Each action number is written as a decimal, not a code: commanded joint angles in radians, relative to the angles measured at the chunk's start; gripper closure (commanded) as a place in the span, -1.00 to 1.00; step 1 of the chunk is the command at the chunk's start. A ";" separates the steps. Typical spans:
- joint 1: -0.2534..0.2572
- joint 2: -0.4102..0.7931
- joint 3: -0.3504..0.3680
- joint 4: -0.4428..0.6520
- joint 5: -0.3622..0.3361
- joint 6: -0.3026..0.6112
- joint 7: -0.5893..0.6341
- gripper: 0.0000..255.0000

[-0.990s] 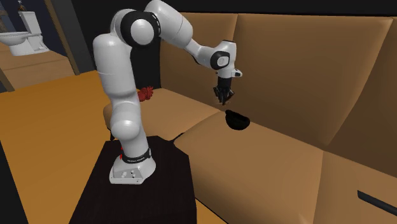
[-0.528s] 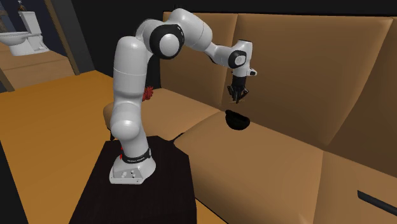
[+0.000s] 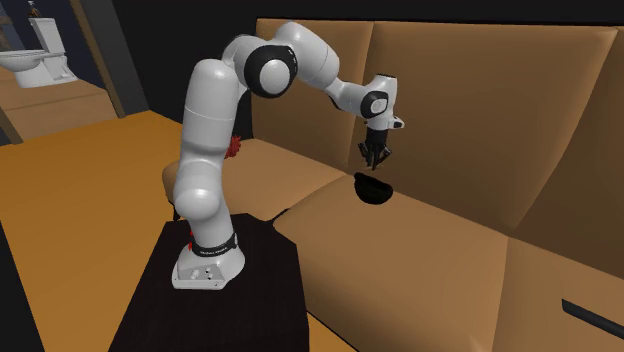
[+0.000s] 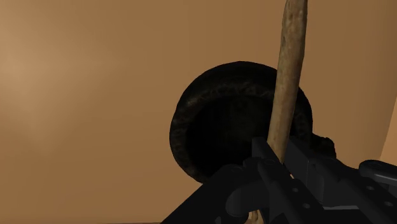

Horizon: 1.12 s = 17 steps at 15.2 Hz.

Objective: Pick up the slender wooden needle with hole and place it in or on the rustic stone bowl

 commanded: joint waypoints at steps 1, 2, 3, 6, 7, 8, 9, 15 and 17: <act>0.002 0.015 -0.002 -0.008 -0.006 0.024 0.004 1.00; 0.003 0.022 -0.003 -0.013 -0.008 0.035 0.006 1.00; 0.003 0.029 -0.004 -0.017 -0.011 0.046 0.007 1.00; 0.006 0.050 -0.008 -0.028 -0.018 0.077 0.012 1.00; 0.006 0.050 -0.008 -0.028 -0.018 0.077 0.012 1.00; 0.006 0.050 -0.008 -0.028 -0.018 0.077 0.012 1.00; 0.006 0.050 -0.008 -0.028 -0.018 0.077 0.012 1.00; 0.006 0.050 -0.008 -0.028 -0.018 0.077 0.012 -1.00; 0.006 0.050 -0.008 -0.028 -0.018 0.077 0.012 -1.00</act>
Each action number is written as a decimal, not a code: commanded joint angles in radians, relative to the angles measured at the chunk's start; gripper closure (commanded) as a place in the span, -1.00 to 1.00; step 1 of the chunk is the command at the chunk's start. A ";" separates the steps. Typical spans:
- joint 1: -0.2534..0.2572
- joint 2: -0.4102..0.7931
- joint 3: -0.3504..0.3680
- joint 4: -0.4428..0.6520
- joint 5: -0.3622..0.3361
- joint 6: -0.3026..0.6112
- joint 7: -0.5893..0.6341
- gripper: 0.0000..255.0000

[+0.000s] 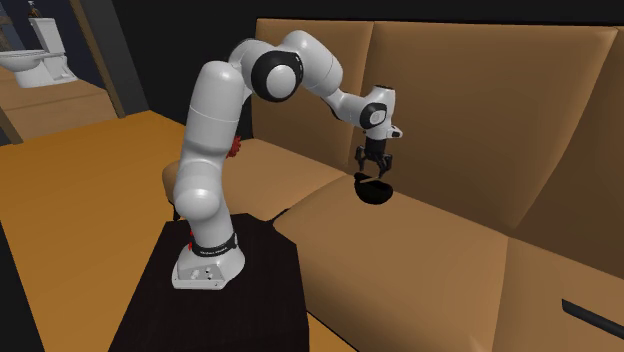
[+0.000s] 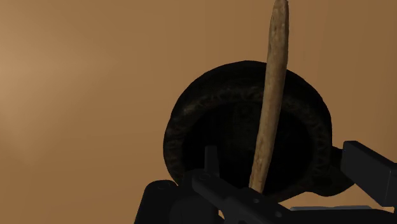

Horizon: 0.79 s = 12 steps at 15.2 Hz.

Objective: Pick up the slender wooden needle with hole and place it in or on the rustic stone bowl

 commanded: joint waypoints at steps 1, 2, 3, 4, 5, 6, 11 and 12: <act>0.000 0.000 0.000 0.000 0.000 0.000 0.000 -1.00; 0.000 0.000 0.000 0.000 0.000 0.000 0.000 -1.00; -0.002 -0.017 0.003 0.011 0.006 -0.028 -0.004 -1.00; -0.003 -0.034 0.006 0.023 0.012 -0.056 -0.008 -1.00; -0.005 -0.049 0.008 0.037 0.018 -0.084 -0.012 -1.00; -0.006 -0.060 0.010 0.049 0.022 -0.107 -0.014 -1.00; -0.006 -0.060 0.010 0.049 0.022 -0.107 -0.014 -1.00; -0.006 -0.060 0.010 0.049 0.022 -0.107 -0.014 -1.00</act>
